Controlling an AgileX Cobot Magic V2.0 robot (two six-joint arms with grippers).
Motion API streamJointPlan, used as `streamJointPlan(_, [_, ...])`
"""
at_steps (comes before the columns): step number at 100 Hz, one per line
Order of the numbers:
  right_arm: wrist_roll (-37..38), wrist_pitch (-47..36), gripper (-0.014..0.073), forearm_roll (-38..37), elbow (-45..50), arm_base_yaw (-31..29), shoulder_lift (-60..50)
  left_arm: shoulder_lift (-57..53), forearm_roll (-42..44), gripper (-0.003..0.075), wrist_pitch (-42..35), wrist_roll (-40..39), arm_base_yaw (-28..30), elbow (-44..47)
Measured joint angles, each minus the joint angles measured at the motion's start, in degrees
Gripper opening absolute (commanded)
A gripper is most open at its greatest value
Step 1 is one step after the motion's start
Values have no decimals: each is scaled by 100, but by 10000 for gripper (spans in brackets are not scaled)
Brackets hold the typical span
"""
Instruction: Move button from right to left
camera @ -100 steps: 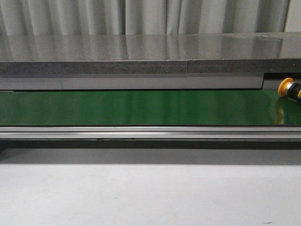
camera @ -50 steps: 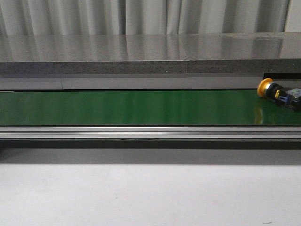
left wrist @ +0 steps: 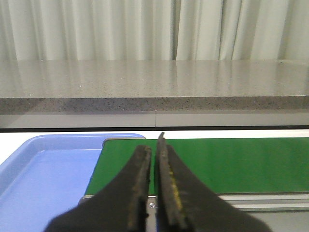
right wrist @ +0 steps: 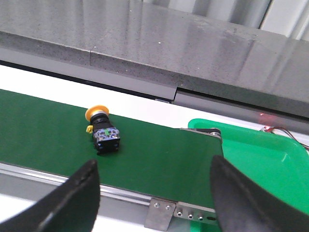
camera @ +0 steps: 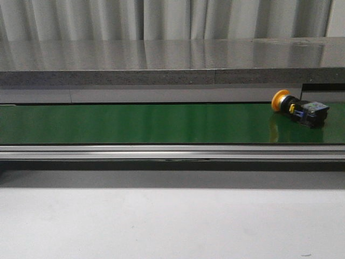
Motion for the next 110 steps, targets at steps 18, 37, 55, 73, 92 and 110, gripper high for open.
streamJointPlan(18, [0, 152, 295, 9, 105, 0, -354, 0, 0, 5, 0, 0, 0, 0])
streamJointPlan(37, [0, 197, -4, 9, 114, 0, -369, 0, 0, 5, 0, 0, 0, 0])
streamJointPlan(55, [0, 200, -68, 9, 114, 0, -369, 0, 0, 5, 0, 0, 0, 0])
streamJointPlan(73, [0, 209, -68, 9, 114, 0, -369, 0, 0, 5, 0, 0, 0, 0])
streamJointPlan(92, [0, 209, -68, 9, 114, 0, -369, 0, 0, 5, 0, 0, 0, 0])
streamJointPlan(110, [0, 209, -68, 9, 114, 0, -369, 0, 0, 5, 0, 0, 0, 0])
